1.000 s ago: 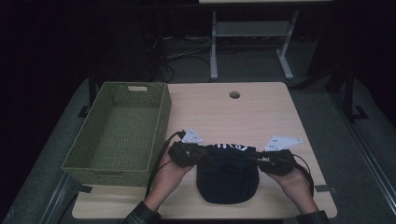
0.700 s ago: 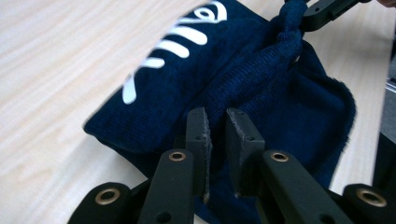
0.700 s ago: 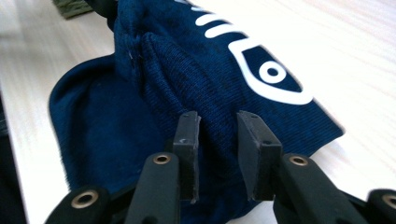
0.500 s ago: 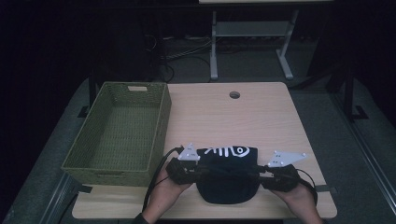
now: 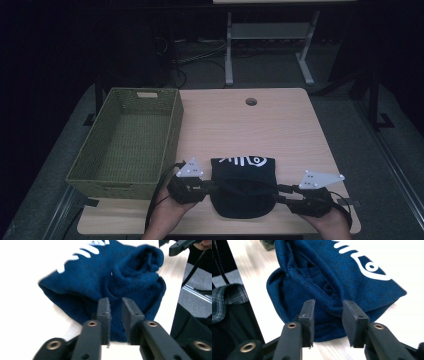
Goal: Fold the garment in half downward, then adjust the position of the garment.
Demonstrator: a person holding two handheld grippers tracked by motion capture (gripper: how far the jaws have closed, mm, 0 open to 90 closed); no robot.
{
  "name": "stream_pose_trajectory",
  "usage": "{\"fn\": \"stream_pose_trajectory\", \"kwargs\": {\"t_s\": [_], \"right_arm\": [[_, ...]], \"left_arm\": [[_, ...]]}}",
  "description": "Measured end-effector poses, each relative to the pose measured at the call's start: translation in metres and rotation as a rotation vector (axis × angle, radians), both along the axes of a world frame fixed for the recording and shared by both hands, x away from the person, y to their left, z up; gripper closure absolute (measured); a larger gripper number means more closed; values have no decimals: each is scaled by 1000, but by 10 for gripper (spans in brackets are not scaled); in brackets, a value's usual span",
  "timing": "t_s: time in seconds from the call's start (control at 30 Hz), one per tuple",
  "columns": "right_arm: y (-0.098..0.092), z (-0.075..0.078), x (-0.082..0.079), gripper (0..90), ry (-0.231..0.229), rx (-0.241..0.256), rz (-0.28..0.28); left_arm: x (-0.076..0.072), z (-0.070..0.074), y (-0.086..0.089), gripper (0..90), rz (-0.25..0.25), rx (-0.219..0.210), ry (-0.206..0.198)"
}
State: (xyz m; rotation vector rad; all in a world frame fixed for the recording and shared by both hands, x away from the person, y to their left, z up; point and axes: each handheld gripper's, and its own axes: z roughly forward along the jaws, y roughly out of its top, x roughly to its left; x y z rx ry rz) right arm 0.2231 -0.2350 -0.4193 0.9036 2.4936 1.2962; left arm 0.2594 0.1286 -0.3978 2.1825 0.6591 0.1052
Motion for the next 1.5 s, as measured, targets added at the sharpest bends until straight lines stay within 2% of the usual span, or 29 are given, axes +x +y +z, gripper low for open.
{"fn": "stream_pose_trajectory", "kwargs": {"t_s": [0.03,0.1,0.23,0.33,0.5,0.57,0.63,0.77,0.87,1.03,1.3,1.33,1.4,1.5], "right_arm": [[-2,3,2,665,-1,14,-10],[-3,4,4,681,-7,20,-10],[-5,9,12,797,-23,29,-19],[-3,9,22,877,-27,28,-30],[3,3,44,899,-25,12,-42],[5,1,46,899,-19,10,-41],[7,-3,48,899,-6,11,-31],[10,-8,43,899,1,8,-4],[11,-10,40,899,6,6,10],[14,-19,34,900,40,-6,40],[25,-37,25,900,98,-40,76],[26,-39,23,900,103,-43,81],[29,-44,19,900,117,-52,86],[35,-47,14,900,102,-80,75]], "left_arm": [[4,6,0,813,7,-7,-12],[7,10,0,828,9,-9,-20],[21,19,-4,897,27,2,-44],[34,22,-10,898,44,14,-56],[57,19,-23,898,75,15,-49],[64,17,-28,898,83,42,-57],[72,12,-32,898,90,44,-42],[85,0,-38,898,100,58,-11],[88,-8,-41,898,91,77,16],[90,-23,-47,899,72,110,54],[93,-41,-56,900,51,141,87],[94,-43,-56,900,41,161,84],[97,-48,-58,900,32,174,93],[101,-52,-62,900,31,190,86]]}}
